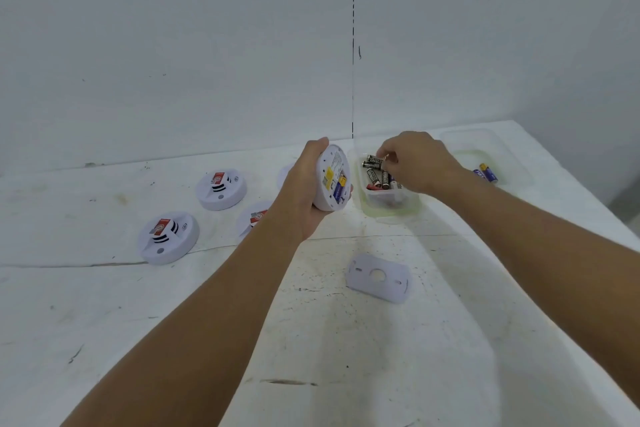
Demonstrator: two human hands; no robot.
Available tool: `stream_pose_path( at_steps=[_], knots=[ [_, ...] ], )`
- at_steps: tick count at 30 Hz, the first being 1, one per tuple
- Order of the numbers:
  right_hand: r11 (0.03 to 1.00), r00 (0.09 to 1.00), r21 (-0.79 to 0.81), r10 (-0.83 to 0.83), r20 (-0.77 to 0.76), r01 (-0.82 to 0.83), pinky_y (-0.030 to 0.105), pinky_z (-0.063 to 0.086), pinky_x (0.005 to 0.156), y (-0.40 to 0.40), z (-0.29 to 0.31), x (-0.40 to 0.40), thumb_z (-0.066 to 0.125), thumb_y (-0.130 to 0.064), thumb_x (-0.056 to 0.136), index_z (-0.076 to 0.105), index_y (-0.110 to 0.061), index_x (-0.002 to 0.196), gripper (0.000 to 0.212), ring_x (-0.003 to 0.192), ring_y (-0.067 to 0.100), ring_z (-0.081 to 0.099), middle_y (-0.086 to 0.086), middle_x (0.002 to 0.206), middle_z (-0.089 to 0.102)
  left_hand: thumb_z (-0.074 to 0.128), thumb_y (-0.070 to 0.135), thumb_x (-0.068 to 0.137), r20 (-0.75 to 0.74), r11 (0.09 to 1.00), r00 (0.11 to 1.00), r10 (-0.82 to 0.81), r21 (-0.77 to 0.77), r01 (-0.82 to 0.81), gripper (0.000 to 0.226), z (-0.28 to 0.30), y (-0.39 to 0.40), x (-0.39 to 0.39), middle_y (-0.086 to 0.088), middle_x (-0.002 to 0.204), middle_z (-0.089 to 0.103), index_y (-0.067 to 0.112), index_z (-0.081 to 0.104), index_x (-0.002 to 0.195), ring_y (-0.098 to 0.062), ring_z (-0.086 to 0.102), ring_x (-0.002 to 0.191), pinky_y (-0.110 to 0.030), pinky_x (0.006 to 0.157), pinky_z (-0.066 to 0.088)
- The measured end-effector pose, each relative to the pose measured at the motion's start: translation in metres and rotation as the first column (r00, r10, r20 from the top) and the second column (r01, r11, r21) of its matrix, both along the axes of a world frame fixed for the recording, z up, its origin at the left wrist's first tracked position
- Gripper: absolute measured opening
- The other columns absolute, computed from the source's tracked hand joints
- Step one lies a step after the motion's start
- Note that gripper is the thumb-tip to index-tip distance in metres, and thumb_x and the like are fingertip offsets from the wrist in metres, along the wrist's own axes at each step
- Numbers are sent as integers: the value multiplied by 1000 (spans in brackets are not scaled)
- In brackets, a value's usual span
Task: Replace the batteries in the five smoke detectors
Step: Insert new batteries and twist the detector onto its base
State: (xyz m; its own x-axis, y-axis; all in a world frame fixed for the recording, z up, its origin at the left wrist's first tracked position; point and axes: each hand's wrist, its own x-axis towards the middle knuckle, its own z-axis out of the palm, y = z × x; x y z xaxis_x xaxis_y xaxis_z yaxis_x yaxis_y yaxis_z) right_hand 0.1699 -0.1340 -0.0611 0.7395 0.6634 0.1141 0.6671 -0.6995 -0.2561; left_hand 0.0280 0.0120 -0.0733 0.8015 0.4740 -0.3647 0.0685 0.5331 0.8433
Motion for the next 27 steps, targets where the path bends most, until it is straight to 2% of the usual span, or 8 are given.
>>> stream_pose_path(
  at_steps=[3, 7, 11, 16, 18, 21, 24, 27],
  knots=[
    [927, 978, -366, -2, 207, 79, 41, 28, 89, 8, -4, 15, 56, -17, 97, 71, -26, 112, 23, 100, 25, 51, 0, 105, 59, 85, 54, 56, -17, 999, 999, 34, -24, -34, 85, 0, 2, 5, -17, 129, 69, 16, 67, 131, -37, 70, 109, -48, 81, 62],
    [839, 952, -525, 27, 304, 144, 44, 29, 95, 17, -9, 23, 59, -19, 93, 65, -22, 102, 11, 97, 26, 33, 3, 100, 41, 86, 56, 56, -28, 999, 999, 30, -17, -31, 88, -1, 3, 7, -14, 129, 70, 21, 63, 134, -35, 70, 113, -50, 85, 62],
    [802, 951, -575, 31, 307, 160, 46, 31, 99, 24, -13, 29, 60, -29, 95, 55, -21, 91, 10, 103, 29, 31, 6, 105, 33, 76, 52, 87, -15, 1000, 1000, -8, -15, 8, 60, -2, 4, 6, -13, 131, 68, 21, 63, 136, -34, 69, 115, -49, 92, 61],
    [788, 960, -598, 37, 278, 143, 49, 30, 100, 29, -15, 37, 61, -31, 95, 60, -21, 95, 10, 109, 32, 34, 7, 106, 33, 91, 56, 52, -44, 998, 998, 47, -43, -49, 98, -3, 5, 5, -14, 131, 69, 19, 61, 138, -38, 71, 113, -49, 79, 62],
    [791, 956, -596, 48, 290, 141, 48, 30, 97, 31, -16, 40, 62, -32, 94, 64, -21, 97, 11, 102, 30, 29, 7, 105, 35, 88, 55, 67, -34, 999, 999, 30, -23, -31, 81, -3, 6, 4, -13, 131, 69, 20, 62, 136, -35, 71, 112, -50, 83, 62],
    [799, 953, -586, 57, 298, 136, 46, 29, 93, 34, -18, 42, 64, -35, 93, 69, -24, 103, 16, 100, 29, 28, 5, 104, 37, 66, 51, 95, -40, 999, 998, -39, -11, 39, 45, -2, 5, 1, -10, 124, 70, 22, 66, 130, -32, 68, 110, -47, 96, 58],
    [826, 956, -553, 64, 287, 110, 45, 29, 92, 34, -21, 43, 66, -43, 90, 70, -28, 110, 25, 107, 30, 37, 4, 104, 38, 65, 51, 96, -52, 999, 998, -36, -6, 36, 47, 0, 5, -2, -11, 128, 69, 22, 65, 132, -34, 66, 119, -48, 99, 58],
    [868, 963, -491, 65, 262, 74, 45, 30, 93, 32, -23, 42, 65, -35, 90, 64, -26, 114, 26, 110, 30, 44, 4, 106, 46, 66, 51, 95, -57, 1000, 998, -15, -16, 14, 50, -1, 4, -4, -12, 131, 68, 21, 64, 135, -35, 65, 123, -48, 97, 59]
  ],
)
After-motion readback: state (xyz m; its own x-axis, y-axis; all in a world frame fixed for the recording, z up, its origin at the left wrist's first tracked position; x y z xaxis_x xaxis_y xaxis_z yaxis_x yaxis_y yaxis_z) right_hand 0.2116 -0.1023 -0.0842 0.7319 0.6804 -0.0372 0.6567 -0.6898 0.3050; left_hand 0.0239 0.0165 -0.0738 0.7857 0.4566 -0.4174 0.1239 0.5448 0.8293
